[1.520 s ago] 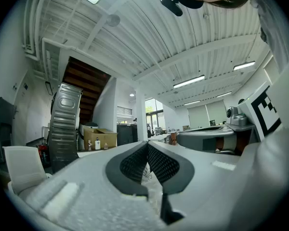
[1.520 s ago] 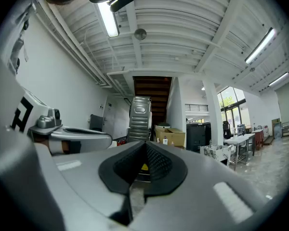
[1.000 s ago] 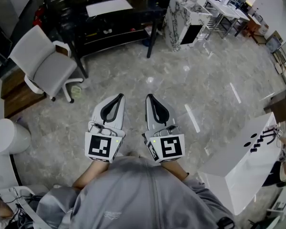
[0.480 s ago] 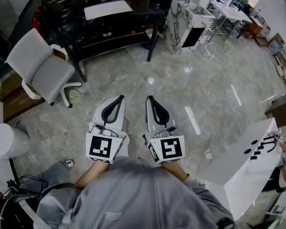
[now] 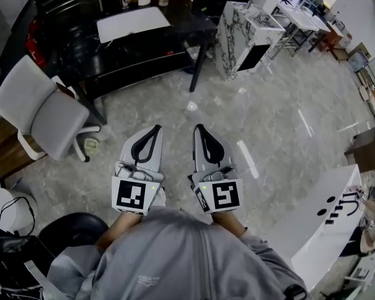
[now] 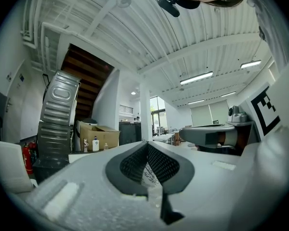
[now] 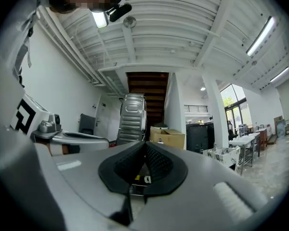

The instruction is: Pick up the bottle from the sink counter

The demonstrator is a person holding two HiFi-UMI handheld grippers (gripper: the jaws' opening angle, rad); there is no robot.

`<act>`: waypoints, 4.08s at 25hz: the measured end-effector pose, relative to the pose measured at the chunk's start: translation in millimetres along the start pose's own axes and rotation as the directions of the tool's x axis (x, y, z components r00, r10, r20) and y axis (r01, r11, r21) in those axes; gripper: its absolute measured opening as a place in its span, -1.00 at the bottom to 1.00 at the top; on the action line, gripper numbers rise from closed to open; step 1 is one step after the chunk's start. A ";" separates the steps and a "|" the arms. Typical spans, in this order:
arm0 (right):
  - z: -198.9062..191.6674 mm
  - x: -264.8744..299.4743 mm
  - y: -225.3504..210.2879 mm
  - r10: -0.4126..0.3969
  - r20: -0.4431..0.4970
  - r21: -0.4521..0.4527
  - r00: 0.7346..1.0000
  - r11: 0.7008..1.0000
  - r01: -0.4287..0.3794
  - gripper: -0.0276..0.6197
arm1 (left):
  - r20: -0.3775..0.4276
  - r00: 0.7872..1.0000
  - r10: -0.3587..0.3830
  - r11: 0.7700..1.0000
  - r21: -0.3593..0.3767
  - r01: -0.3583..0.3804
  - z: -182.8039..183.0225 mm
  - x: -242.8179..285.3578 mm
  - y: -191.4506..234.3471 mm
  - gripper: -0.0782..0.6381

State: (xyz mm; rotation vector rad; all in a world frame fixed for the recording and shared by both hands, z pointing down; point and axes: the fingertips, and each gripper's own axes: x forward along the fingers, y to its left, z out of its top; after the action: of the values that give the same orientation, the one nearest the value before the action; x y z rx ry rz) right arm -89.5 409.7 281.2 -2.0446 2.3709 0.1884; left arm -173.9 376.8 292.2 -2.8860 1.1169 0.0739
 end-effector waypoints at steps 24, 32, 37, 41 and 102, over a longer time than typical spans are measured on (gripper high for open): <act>-32.8 245.2 -107.4 -0.019 -0.013 0.028 1.000 0.999 0.020 -0.91 | 0.007 0.999 -0.038 0.999 -0.038 0.038 -29.7 237.3 136.3 -0.77; -50.0 350.4 -172.3 0.062 -0.012 0.033 0.998 0.998 -0.061 -0.91 | -0.007 0.999 0.036 0.999 -0.034 -0.036 -42.4 345.9 185.6 -0.64; -58.2 411.4 -220.4 0.112 -0.014 0.035 0.994 0.993 -0.112 -0.91 | -0.009 0.997 0.076 0.997 -0.029 -0.077 -48.1 416.6 210.7 -0.57; -66.1 455.1 -257.5 0.149 -0.016 0.032 0.989 0.988 -0.149 -0.91 | -0.018 0.993 0.118 0.992 -0.039 -0.119 -52.8 468.1 228.6 -0.54; -251.4 836.0 -404.2 0.309 -0.181 0.123 0.934 0.949 -0.290 -0.91 | -0.236 0.930 0.284 0.950 -0.063 -0.306 -236.9 839.8 506.1 -0.22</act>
State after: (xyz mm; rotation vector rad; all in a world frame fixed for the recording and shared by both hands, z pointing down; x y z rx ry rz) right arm 202.3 -495.4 426.7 -1.7243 2.7445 -0.1343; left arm 112.1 -575.1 464.2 -2.8373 1.6267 -0.1977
